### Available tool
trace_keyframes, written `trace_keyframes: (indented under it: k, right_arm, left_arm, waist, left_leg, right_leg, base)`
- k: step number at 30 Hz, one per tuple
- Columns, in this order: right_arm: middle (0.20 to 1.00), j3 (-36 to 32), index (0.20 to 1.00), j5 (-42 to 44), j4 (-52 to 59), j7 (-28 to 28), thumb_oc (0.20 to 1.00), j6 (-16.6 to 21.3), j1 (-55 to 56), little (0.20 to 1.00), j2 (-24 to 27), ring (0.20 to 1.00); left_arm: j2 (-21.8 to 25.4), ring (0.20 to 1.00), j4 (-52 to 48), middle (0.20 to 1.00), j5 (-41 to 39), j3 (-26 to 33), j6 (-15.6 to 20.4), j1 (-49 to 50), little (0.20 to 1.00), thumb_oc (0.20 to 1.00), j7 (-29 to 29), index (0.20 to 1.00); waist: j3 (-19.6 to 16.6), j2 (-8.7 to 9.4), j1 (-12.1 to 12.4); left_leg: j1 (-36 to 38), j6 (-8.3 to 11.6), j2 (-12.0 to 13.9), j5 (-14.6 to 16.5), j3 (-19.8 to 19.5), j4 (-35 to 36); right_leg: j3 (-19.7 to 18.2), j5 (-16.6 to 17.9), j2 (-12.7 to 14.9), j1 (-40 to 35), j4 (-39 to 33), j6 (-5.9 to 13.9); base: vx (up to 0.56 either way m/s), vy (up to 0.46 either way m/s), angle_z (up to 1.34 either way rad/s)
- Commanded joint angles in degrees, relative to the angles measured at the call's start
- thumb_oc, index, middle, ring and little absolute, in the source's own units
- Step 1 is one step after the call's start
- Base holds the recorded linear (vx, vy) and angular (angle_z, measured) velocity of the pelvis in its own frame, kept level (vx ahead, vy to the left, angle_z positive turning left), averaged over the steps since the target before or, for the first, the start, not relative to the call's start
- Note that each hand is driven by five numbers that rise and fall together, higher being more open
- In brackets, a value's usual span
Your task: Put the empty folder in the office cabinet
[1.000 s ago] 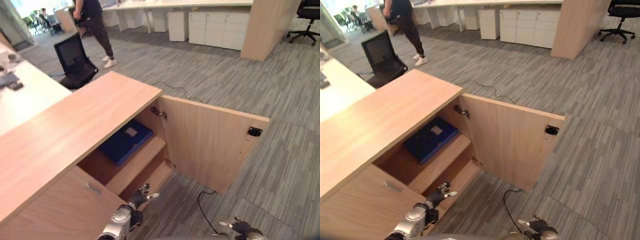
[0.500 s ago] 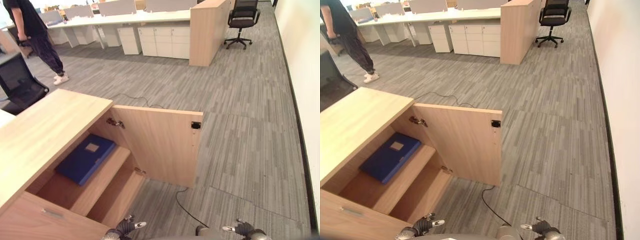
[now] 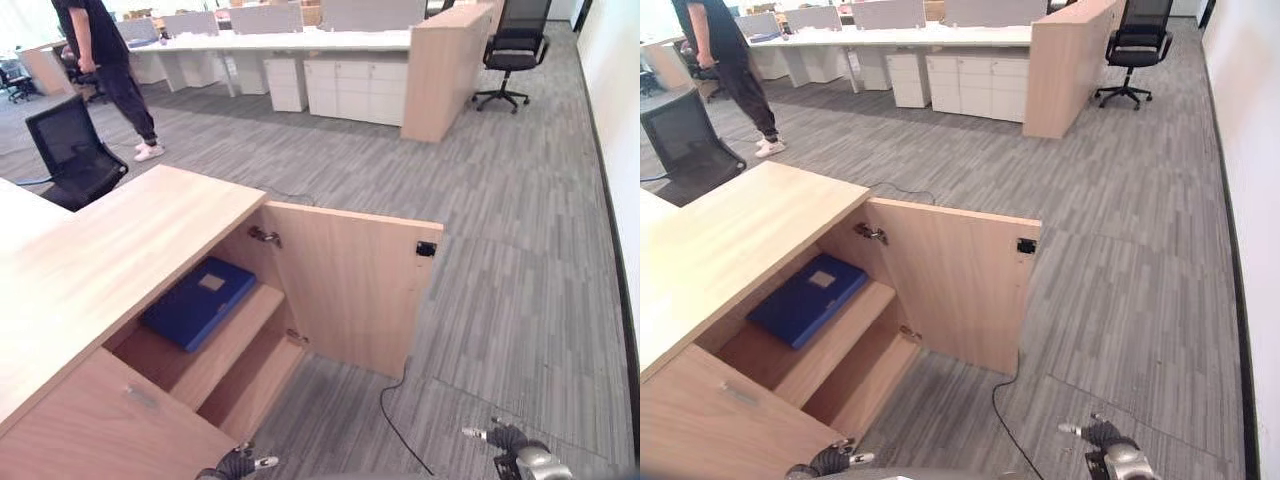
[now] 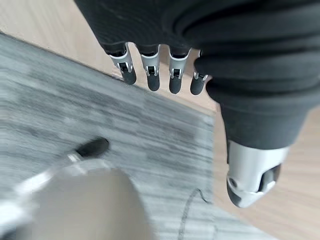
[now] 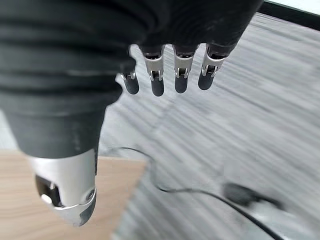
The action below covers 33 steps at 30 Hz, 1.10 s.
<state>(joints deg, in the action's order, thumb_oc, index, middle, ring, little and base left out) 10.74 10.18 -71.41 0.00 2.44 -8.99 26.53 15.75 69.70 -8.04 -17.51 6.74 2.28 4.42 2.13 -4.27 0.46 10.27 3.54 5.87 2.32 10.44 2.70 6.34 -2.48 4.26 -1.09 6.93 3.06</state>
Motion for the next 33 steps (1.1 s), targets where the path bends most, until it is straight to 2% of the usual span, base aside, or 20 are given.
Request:
trace_keyframes:
  k: [1,4,13,17,23,33]
  right_arm:
    - [1.000,0.16,1.000,2.69,-0.75,-0.70,1.000,2.09,-5.57,1.000,2.41,1.000]
    - [1.000,1.36,1.000,2.27,-1.53,-0.84,1.000,1.99,-11.16,1.000,5.31,1.000]
    - [1.000,4.35,1.000,1.84,-2.36,-2.25,1.000,2.20,-21.99,1.000,8.09,1.000]
    - [1.000,5.42,1.000,4.32,-2.80,-3.38,1.000,2.55,-31.35,1.000,11.58,1.000]
    - [1.000,6.25,1.000,5.61,-3.46,-4.23,1.000,2.72,-36.03,1.000,12.18,1.000]
    - [1.000,7.48,1.000,6.10,-6.59,-4.11,1.000,2.17,-39.57,1.000,11.16,1.000]
  left_arm:
    - [1.43,1.000,-0.06,1.000,1.60,1.96,1.10,-1.72,1.000,1.000,0.08,1.000]
    - [1.99,1.000,-0.48,1.000,2.11,0.95,1.06,-1.11,1.000,1.000,0.37,1.000]
    - [2.21,1.000,-1.46,1.000,0.74,0.10,1.00,-0.11,1.000,1.000,0.66,1.000]
    - [2.52,1.000,-2.49,1.000,-1.18,-1.24,1.06,-0.20,1.000,1.000,0.84,1.000]
    - [2.72,1.000,-2.44,1.000,-1.41,-2.17,1.00,-0.45,1.000,1.000,0.71,1.000]
    - [1.81,1.000,-5.41,1.000,-2.03,-4.81,0.73,-0.74,1.000,1.000,0.47,1.000]
  waist:
    - [-0.65,3.81,0.53]
    - [-0.98,4.01,1.66]
    - [-1.18,4.39,3.80]
    - [-0.78,4.22,5.91]
    - [-0.56,3.75,7.17]
    - [-0.50,2.73,9.32]
  left_leg:
    - [-1.96,2.63,-0.36,-2.78,-1.79,0.64]
    - [-1.91,2.51,-0.62,-2.75,-2.31,1.24]
    - [-2.64,2.53,-0.80,-3.09,-4.15,1.70]
    - [-4.46,2.57,-1.46,-3.64,-7.91,1.78]
    - [-5.90,2.63,-2.23,-4.25,-11.20,1.97]
    - [-6.97,2.76,-2.80,-5.01,-13.22,2.04]
  right_leg:
    - [0.75,-0.06,2.22,-8.47,-10.98,5.00]
    - [1.40,-0.08,2.40,-8.59,-11.03,5.19]
    - [2.45,-0.04,2.50,-8.62,-11.25,5.26]
    - [4.37,-0.23,3.16,-8.62,-11.16,5.03]
    - [6.81,-0.51,3.47,-8.91,-11.13,4.77]
    - [8.87,-0.48,3.73,-9.07,-11.51,4.89]
  base:
    - [0.01,0.049,0.15]
    - [0.01,0.044,0.13]
    - [0.01,0.030,0.14]
    - [0.00,0.028,0.36]
    - [0.01,0.004,0.39]
    - [0.00,0.003,0.10]
